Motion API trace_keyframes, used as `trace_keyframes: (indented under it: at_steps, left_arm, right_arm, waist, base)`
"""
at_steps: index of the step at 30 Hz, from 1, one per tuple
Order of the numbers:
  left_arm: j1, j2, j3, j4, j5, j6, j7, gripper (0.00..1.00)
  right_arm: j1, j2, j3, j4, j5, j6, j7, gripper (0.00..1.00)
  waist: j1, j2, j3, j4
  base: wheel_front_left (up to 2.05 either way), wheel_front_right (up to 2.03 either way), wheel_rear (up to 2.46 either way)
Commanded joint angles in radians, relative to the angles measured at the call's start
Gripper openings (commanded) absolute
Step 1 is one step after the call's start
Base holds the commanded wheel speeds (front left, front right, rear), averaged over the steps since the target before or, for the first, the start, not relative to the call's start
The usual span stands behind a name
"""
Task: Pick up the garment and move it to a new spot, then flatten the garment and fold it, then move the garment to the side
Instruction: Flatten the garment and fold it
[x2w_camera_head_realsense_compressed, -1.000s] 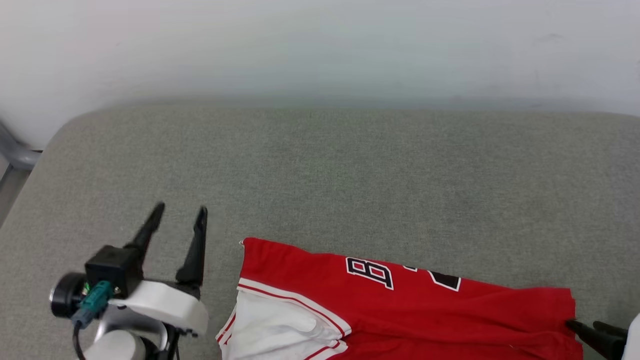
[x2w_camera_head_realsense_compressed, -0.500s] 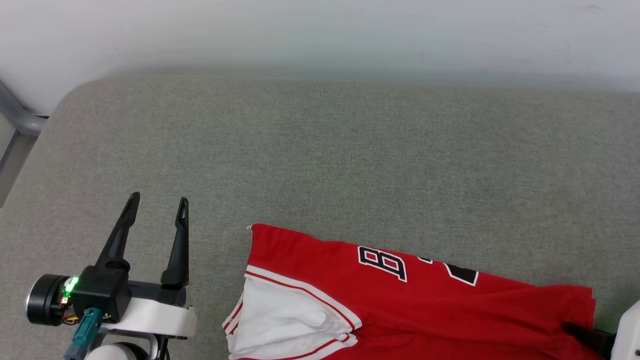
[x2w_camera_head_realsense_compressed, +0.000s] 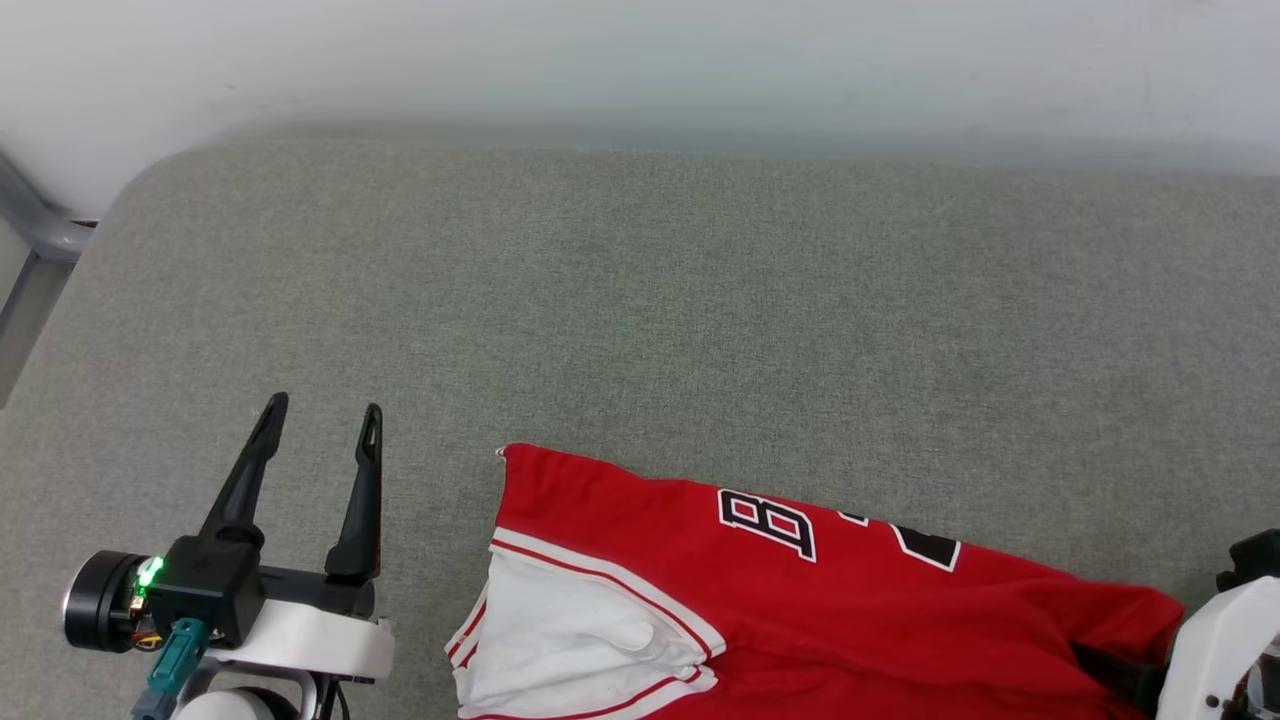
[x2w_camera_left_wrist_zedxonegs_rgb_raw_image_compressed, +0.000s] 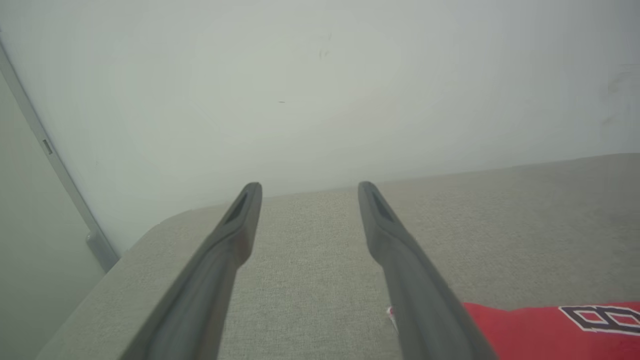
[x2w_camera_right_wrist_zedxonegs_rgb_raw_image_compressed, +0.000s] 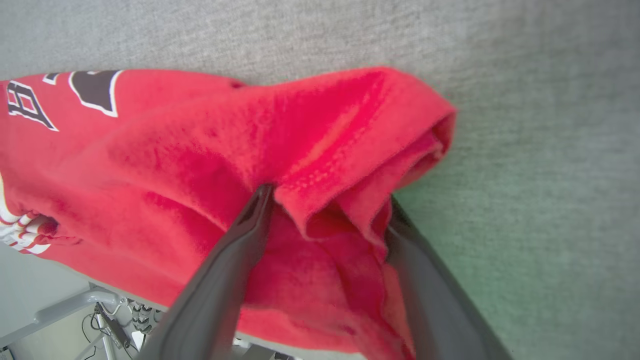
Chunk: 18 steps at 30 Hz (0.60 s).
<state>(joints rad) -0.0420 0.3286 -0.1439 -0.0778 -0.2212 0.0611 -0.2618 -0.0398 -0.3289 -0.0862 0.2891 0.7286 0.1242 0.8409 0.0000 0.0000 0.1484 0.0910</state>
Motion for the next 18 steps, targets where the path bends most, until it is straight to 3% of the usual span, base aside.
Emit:
trace_keyframes:
  at_steps: [1,2,3,5,18]
  left_arm:
    - [0.016,-0.009,0.008,0.002,0.008,-0.006,-0.004,1.00]
    - [0.016,-0.015,0.013,0.004,0.013,-0.014,-0.004,1.00]
    - [0.017,-0.019,0.018,0.006,0.018,-0.021,-0.004,1.00]
    - [0.018,-0.032,0.032,0.010,0.028,-0.035,-0.004,1.00]
    - [0.031,-0.093,0.092,0.028,0.074,-0.104,-0.004,1.00]
  right_arm:
    - [0.039,0.088,0.065,0.032,0.006,0.012,0.025,1.00]
    - [0.039,0.089,0.068,0.035,0.004,0.012,0.023,1.00]
    - [0.039,0.089,0.069,0.038,0.004,0.012,0.021,0.44]
    - [0.037,0.085,0.069,0.043,0.002,0.011,0.008,0.00]
    - [-0.003,-0.034,0.007,0.045,-0.007,0.005,-0.115,0.00]
  waist:
    - [0.0000,0.0000,-0.002,-0.001]
    - [0.0000,0.0000,-0.003,-0.002]
    - [0.0000,0.0000,-0.004,-0.003]
    - [0.0000,0.0000,-0.006,-0.005]
    - [0.0000,0.0000,-0.021,-0.021]
  base:
    - [0.00,0.00,0.00]
    - [0.00,0.00,0.00]
    - [0.00,0.00,0.00]
    - [0.00,0.00,0.00]
    - [0.00,0.00,0.00]
